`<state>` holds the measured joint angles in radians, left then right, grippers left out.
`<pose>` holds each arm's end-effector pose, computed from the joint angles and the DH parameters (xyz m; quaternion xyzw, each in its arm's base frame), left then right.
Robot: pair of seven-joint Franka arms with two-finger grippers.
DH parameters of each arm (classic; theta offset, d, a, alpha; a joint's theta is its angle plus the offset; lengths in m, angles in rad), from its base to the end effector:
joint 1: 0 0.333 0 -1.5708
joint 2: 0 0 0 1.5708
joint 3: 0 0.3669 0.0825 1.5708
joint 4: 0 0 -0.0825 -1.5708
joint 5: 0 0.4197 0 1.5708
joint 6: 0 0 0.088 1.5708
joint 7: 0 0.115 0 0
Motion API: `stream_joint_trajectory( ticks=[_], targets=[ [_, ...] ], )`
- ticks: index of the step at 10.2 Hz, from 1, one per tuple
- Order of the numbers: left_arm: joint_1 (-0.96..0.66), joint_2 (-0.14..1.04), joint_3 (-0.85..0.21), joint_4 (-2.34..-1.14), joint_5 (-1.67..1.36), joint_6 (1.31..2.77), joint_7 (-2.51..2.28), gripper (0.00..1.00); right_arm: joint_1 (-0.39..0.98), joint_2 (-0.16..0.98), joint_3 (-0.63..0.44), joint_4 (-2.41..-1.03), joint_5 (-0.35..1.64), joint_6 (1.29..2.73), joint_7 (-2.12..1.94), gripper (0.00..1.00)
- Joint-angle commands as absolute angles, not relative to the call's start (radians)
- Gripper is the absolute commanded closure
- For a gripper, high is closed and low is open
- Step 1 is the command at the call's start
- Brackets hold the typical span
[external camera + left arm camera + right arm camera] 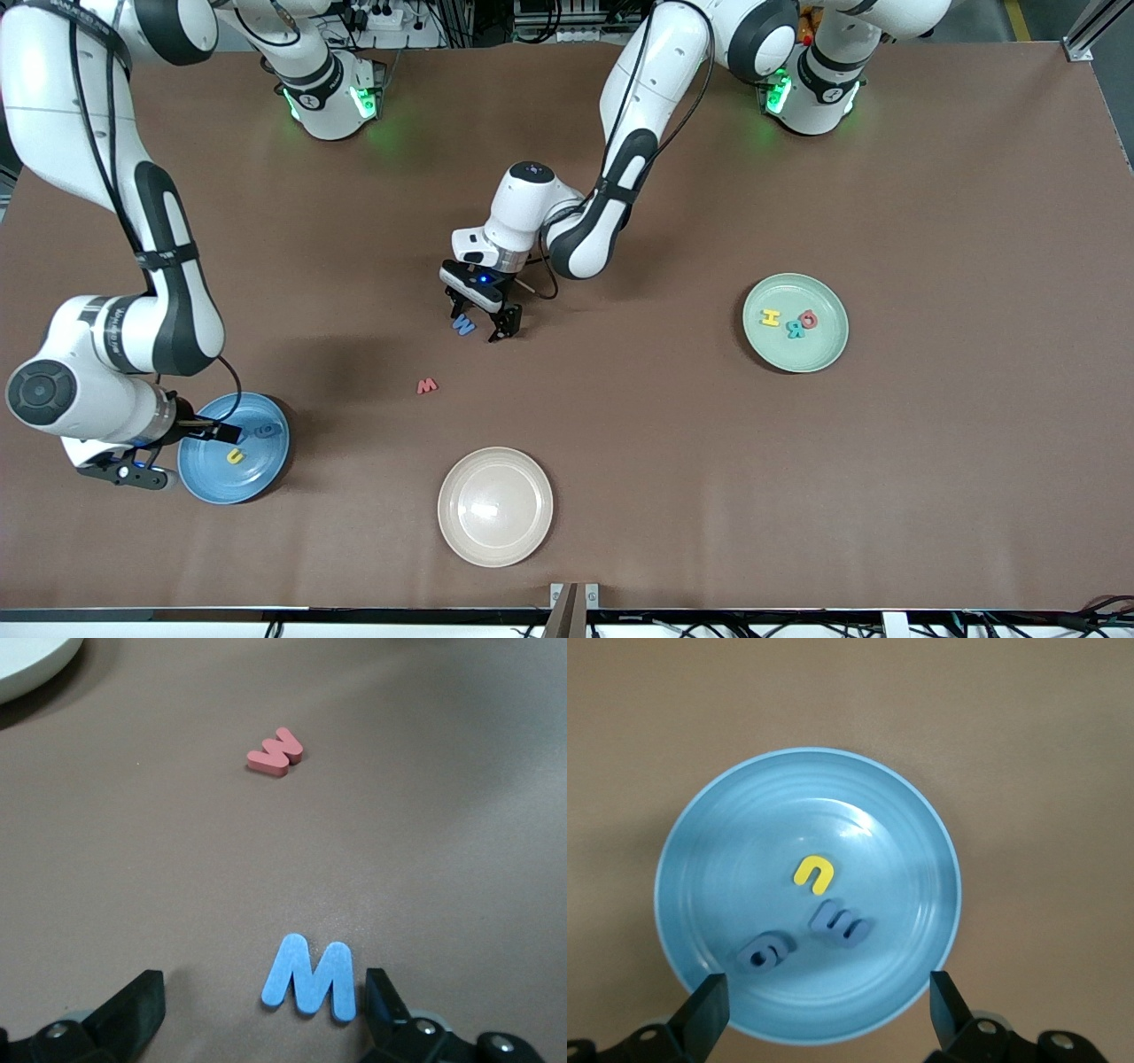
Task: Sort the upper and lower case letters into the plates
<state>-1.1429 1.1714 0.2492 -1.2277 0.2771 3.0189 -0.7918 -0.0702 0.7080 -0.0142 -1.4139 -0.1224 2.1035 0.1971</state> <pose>0.4556 -0.7225 0.1128 0.9012 -0.2750 0.3086 0.1305 0.7850 -0.0707 0.2924 0.9926 -0.1071 -0.0060 0.0574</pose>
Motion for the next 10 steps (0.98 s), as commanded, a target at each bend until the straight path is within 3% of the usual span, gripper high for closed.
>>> stream_joint_trajectory(
  ticks=[1, 3, 5, 9, 10],
  targets=[
    [-1.158, 1.220, 0.287, -1.172, 0.302, 3.025, -0.833, 0.02, -0.072, 0.667, 0.012, -1.433, -0.118, 2.053, 0.187, 0.00],
    [-1.158, 1.218, 0.293, -1.164, 0.301, 3.025, -0.833, 0.12, -0.069, 0.647, 0.020, -1.433, -0.120, 1.984, 0.192, 0.00],
    [-1.160, 1.218, 0.291, -1.161, 0.301, 3.023, -0.834, 0.33, -0.067, 0.632, 0.021, -1.434, -0.120, 1.939, 0.193, 0.00],
    [-1.161, 1.218, 0.287, -1.161, 0.301, 3.022, -0.838, 0.37, -0.049, 0.627, 0.035, -1.431, -0.050, 1.928, 0.201, 0.00],
    [-1.161, 1.216, 0.287, -1.161, 0.301, 3.022, -0.841, 0.47, -0.040, 0.627, 0.035, -1.428, -0.023, 1.930, 0.218, 0.00]
  ],
)
